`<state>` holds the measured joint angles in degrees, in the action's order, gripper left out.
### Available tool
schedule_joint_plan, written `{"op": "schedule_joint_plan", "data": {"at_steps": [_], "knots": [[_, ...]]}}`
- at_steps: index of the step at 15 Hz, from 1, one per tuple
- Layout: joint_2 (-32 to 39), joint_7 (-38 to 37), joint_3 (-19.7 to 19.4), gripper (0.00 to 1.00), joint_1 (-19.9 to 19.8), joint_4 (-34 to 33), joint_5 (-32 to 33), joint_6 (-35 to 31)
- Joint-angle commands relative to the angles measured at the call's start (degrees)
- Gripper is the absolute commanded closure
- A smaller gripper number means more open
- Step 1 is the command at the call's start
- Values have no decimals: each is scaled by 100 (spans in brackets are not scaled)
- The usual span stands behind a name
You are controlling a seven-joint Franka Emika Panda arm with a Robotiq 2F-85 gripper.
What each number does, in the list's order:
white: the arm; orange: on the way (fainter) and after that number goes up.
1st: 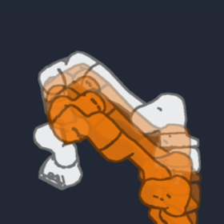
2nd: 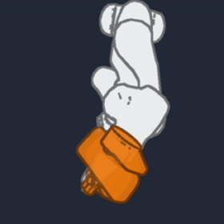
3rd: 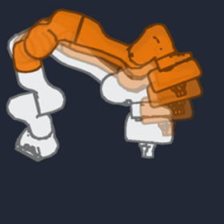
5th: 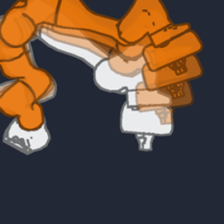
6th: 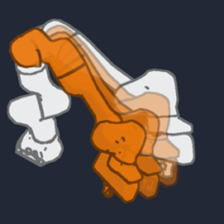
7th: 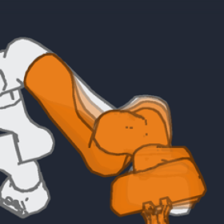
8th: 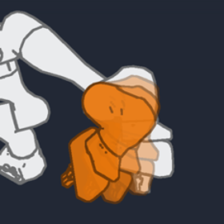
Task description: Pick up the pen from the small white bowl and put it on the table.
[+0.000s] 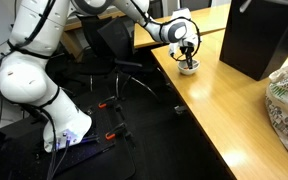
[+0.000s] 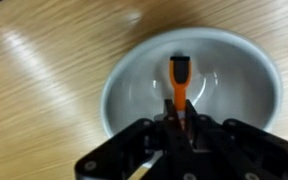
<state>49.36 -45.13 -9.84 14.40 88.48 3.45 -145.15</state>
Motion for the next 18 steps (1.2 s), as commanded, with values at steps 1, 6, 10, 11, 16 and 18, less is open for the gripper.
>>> {"op": "schedule_joint_plan", "data": {"at_steps": [1, 6, 10, 11, 16, 18], "knots": [[-129, 83, -168, 97, 136, -10, 91, 199], [-689, 674, -86, 97, -31, 283, 101, 376], [-1115, 1419, 0, 97, -364, 547, 10, 605], [-1213, 1610, 61, 97, -515, 677, -64, 700], [-1351, 1829, 255, 97, -1161, 1231, -745, 1075], [-1287, 1801, 358, 97, -1344, 1354, -1118, 1043]]}}
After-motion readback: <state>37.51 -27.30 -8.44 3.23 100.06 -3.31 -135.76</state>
